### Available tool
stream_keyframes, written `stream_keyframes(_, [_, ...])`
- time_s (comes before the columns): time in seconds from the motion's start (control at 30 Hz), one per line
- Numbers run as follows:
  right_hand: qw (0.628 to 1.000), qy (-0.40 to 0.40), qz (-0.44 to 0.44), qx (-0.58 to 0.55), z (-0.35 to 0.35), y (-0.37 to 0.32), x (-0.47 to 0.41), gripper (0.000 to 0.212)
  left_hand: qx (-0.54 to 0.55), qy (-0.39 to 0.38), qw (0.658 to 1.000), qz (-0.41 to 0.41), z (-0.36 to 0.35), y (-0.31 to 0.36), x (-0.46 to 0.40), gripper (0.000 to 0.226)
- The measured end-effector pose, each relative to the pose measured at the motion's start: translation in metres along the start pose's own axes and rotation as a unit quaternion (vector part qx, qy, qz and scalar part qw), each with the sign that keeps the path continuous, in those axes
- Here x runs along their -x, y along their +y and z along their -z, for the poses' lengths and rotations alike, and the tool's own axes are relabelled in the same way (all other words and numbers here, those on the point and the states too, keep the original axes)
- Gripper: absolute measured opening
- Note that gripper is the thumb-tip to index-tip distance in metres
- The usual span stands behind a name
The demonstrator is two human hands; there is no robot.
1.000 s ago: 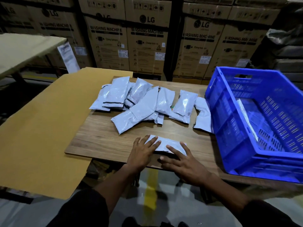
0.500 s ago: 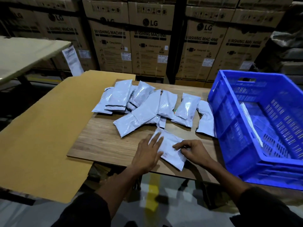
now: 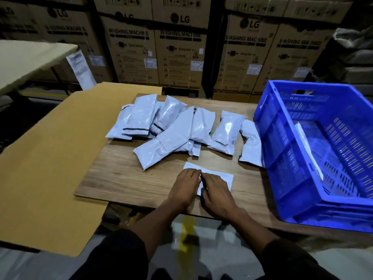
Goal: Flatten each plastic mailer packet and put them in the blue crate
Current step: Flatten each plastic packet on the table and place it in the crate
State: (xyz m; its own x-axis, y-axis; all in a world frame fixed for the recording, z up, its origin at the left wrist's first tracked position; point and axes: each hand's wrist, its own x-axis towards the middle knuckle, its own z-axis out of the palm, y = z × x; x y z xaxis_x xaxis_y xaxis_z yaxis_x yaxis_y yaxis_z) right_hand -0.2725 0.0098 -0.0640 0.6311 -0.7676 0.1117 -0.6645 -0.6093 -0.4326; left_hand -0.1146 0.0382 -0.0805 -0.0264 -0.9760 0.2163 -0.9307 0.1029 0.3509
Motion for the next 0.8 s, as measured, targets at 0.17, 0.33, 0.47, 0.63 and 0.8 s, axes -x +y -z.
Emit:
stream_keyframes(0.17, [0.999, -0.015, -0.005, 0.049, -0.006, 0.006, 0.007, 0.058, -0.016, 0.004, 1.0, -0.001, -0.01, -0.005, 0.003, 0.041])
stream_keyframes(0.33, [0.99, -0.075, -0.028, 0.112, -0.006, -0.001, 0.009, 0.077, -0.069, 0.02, 0.997, -0.012, -0.015, -0.017, 0.005, 0.041])
stream_keyframes(0.47, [0.987, -0.107, -0.057, 0.106, -0.002, -0.007, 0.004, 0.088, -0.104, -0.035, 0.994, -0.001, -0.007, -0.016, 0.005, 0.048])
stream_keyframes(0.63, [0.984, -0.122, -0.059, 0.116, 0.004, -0.011, -0.003, 0.077, -0.131, -0.053, 0.99, -0.004, -0.002, -0.017, 0.005, 0.053])
stream_keyframes(0.8, [0.98, -0.137, -0.07, 0.127, 0.0, -0.011, 0.0, 0.079, -0.139, -0.066, 0.988, 0.005, -0.006, -0.021, 0.005, 0.058])
